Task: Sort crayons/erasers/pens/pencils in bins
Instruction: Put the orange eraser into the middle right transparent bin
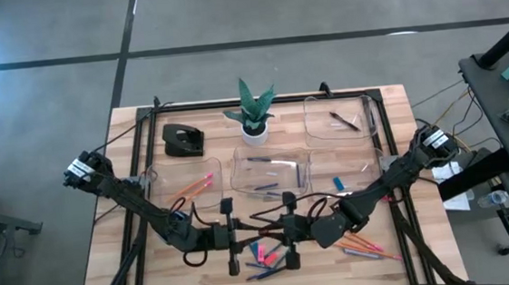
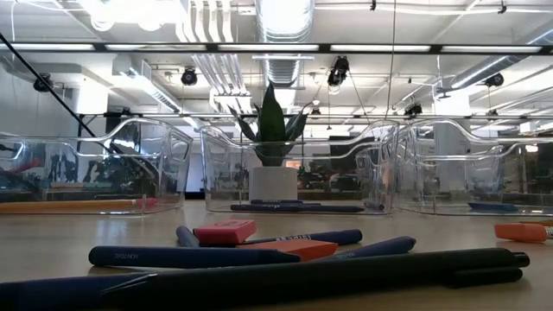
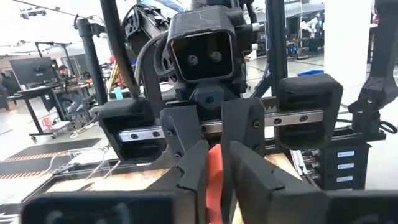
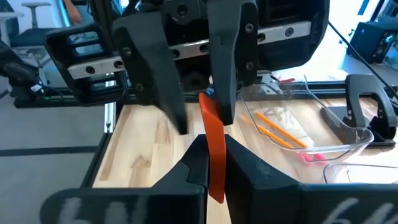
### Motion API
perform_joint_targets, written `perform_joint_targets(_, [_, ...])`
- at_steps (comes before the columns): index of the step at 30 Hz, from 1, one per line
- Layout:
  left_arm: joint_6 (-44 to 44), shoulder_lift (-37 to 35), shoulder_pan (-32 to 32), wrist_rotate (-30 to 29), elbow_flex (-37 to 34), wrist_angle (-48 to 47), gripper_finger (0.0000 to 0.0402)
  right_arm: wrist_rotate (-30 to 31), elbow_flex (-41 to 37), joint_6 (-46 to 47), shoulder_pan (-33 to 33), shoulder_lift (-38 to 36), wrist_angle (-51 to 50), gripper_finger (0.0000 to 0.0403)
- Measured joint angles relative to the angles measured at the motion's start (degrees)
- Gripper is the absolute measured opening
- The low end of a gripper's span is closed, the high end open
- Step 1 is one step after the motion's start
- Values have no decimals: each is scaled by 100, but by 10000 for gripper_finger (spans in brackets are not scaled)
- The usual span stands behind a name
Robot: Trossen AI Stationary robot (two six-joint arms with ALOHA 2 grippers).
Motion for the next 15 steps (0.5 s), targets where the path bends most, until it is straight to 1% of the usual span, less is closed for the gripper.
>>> perform_joint_targets(3, [-5, 4, 0, 10, -2, -43, 90, -11, 3, 36, -28, -86, -275, 16])
perform_joint_targets(5, [-17, 5, 2, 8, -2, -44, 113, -14, 97, 204, -58, -235, -939, 15])
perform_joint_targets(7, [-125, 5, -5, 27, -2, -40, 135, 0, 288, 508, -103, -447, -1980, 15])
perform_joint_targets(10, [-372, 5, -9, 21, -6, -46, 162, 32, 646, 1203, -214, -756, -3800, 15])
perform_joint_targets(13, [-678, 5, -4, -20, -11, -180, 175, 74, 850, 2034, -314, -1015, -5485, 14])
perform_joint_targets(15, [-953, 5, -4, -25, -35, -318, 177, 98, 835, 2686, -374, -1177, -6436, 14])
